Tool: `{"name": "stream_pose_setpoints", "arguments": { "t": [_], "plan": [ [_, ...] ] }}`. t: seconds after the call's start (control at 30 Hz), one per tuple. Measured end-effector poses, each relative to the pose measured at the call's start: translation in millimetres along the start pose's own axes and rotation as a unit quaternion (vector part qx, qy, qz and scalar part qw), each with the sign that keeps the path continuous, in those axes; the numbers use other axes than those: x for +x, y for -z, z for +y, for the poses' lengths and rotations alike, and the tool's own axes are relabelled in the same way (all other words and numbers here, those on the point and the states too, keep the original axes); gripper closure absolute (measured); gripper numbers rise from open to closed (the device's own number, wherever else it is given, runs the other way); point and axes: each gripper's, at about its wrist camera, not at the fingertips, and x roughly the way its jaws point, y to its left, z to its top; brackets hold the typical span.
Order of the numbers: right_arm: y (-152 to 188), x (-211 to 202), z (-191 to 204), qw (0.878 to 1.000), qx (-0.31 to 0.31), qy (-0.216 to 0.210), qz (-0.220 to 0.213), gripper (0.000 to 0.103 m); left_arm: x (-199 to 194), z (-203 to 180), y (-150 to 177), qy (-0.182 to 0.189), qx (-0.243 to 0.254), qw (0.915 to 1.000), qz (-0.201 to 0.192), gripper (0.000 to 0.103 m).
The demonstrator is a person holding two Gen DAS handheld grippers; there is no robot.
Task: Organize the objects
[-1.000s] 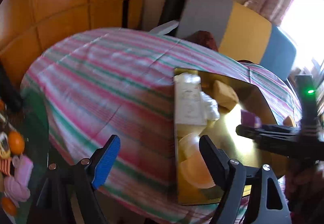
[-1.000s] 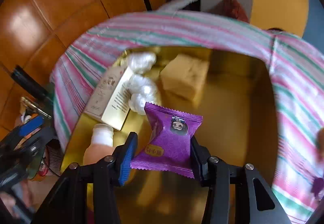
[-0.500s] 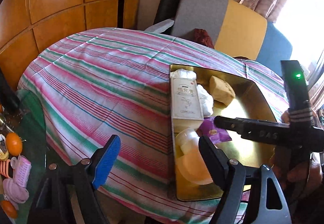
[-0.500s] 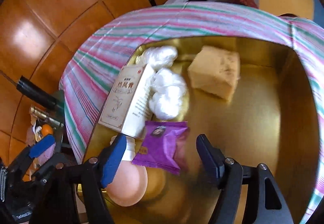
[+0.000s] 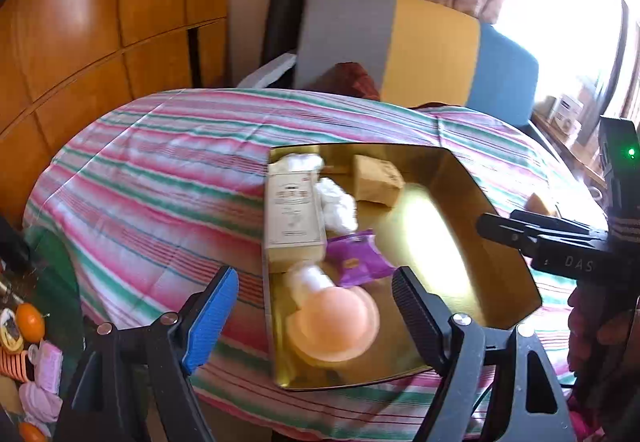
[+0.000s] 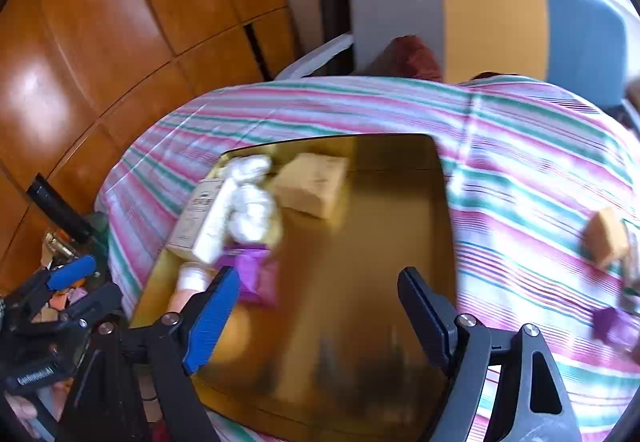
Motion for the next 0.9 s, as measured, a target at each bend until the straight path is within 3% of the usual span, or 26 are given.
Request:
{"name": "stream_pose_setpoints", "arguments": {
  "t": [0.27,0.5,0.7,0.9],
  "plan": [
    [16.1,-48.7,-72.3,0.997,0.032,0.062,-0.023,0.018,3.3,-40.3,-2.2,0.040,0.033,0.9985,0.017,0.022],
    [26.0,-89.7,-148.0,0.987,0.078,0.136,-0.042,0.018,6.0,-76.8,-6.4,0.072,0.069,0.9947,0.024,0.022],
    [32.9,-121.7,-216.3,0.969,0.120,0.204,-0.067,0.018,8.0,-109.9,-8.8,0.092,0.101,0.9902,0.028,0.023],
    [45.8,-147.0,-289.6,0.940,0.185,0.269,-0.097,0.018,15.1,-140.8,-10.8,0.093,0.138,0.9853,0.040,0.027]
  ]
}}
